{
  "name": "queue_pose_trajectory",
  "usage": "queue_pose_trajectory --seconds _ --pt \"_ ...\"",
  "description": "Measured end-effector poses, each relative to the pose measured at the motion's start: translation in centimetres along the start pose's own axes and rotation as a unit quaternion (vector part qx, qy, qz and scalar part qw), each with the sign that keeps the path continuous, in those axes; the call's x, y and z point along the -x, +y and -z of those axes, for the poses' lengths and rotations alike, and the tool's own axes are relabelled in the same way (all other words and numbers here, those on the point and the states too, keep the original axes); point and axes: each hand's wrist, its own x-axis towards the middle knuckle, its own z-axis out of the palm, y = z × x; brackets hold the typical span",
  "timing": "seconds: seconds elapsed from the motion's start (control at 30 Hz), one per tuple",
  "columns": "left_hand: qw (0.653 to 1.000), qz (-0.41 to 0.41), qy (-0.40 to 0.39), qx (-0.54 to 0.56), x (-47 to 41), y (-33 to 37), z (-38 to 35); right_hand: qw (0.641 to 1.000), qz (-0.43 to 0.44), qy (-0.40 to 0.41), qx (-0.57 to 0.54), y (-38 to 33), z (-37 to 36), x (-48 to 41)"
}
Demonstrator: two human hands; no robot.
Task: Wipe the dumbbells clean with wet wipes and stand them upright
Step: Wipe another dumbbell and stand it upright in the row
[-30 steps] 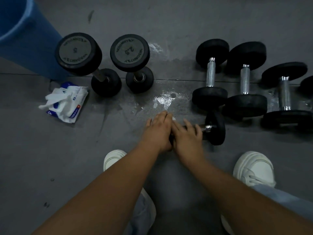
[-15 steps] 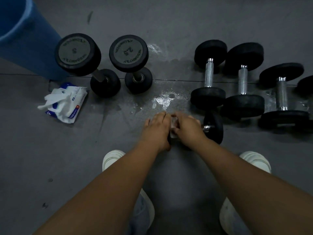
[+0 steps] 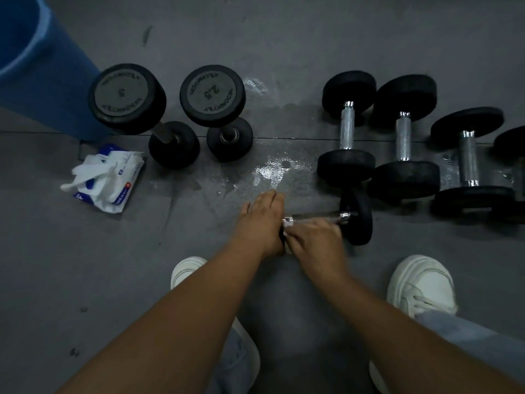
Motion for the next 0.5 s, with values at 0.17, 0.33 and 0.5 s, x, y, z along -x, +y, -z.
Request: queue_pose_trajectory --seconds 0.17,0.33,0.5 --pt "1.000 0.000 -0.004 -0.001 0.4 0.1 -0.1 0.638 -0.510 -0.003 -0.577 -1.9 -2.6 0.2" --pt "1.000 0.004 -0.008 -0.002 0.1 0.1 0.0 0.469 -0.531 0.040 -0.705 -4.2 -3.6 -1.3" --pt "1.000 0.003 -0.001 -0.001 0.3 0.2 -0.3 0.496 -0.539 0.021 -0.680 -3.5 -4.0 -1.8"
